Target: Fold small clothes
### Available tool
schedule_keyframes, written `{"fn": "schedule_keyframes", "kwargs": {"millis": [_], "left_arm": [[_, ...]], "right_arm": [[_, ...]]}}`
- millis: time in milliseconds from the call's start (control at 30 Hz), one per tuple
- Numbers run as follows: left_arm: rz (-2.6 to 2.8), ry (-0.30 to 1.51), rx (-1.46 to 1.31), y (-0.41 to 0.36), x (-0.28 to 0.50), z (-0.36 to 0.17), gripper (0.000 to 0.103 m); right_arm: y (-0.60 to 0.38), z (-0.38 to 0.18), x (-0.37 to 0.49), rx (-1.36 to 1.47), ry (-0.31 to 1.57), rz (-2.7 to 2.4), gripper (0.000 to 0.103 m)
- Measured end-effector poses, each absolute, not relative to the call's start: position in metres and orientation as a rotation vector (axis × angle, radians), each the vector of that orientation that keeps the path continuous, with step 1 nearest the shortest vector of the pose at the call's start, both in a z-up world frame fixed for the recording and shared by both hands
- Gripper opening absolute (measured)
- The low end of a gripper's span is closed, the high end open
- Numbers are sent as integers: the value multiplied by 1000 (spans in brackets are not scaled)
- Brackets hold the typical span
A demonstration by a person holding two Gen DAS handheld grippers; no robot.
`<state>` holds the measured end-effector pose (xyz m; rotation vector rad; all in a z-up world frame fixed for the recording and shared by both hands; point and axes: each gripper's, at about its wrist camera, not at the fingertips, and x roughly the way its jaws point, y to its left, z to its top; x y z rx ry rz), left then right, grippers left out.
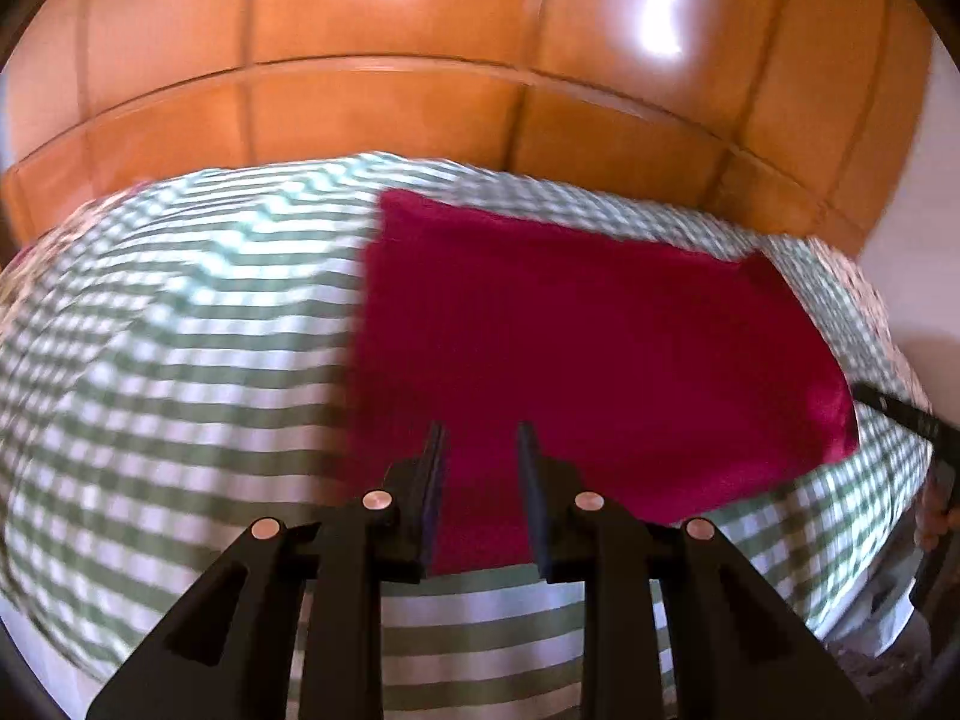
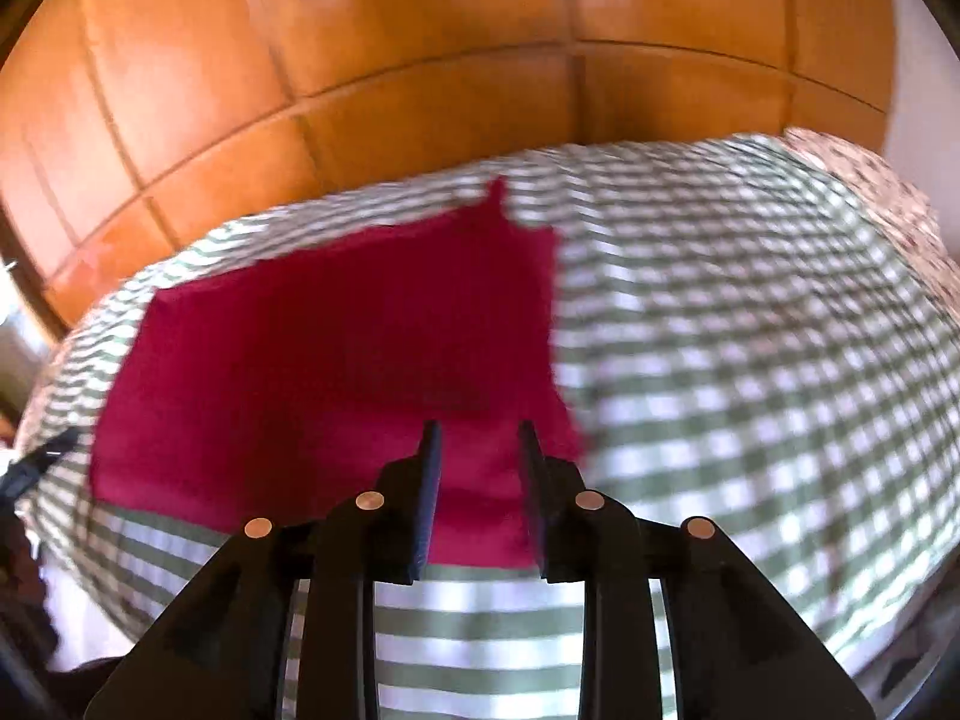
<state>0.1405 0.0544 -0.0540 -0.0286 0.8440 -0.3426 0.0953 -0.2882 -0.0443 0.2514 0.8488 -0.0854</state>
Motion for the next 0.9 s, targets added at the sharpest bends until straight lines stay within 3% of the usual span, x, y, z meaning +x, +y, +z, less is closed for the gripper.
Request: {"fn": "schedule_keyframes", "kwargs": {"millis": [233,433,500,633,733,900], "left_arm": [[-319,893,112,10,136,-88,22],[-296,885,84,13,128,-82,25],[-286,874,81,15,128,-79,34],[-270,835,87,20,121,-68,39],[-262,816,82,24,122,-62,44],[-242,791,98,28,129,-53,47]], "right_arm": [[-238,-92,110,152,978,28,25],[-252,-95,106,221,969,51,25],[-252,-94,107,217,970,49,25],[-255,-81,107,244,965,44,25],[-268,-66,111,269,919,18,41],[-291,-49,131,271,875,-65,42]]}}
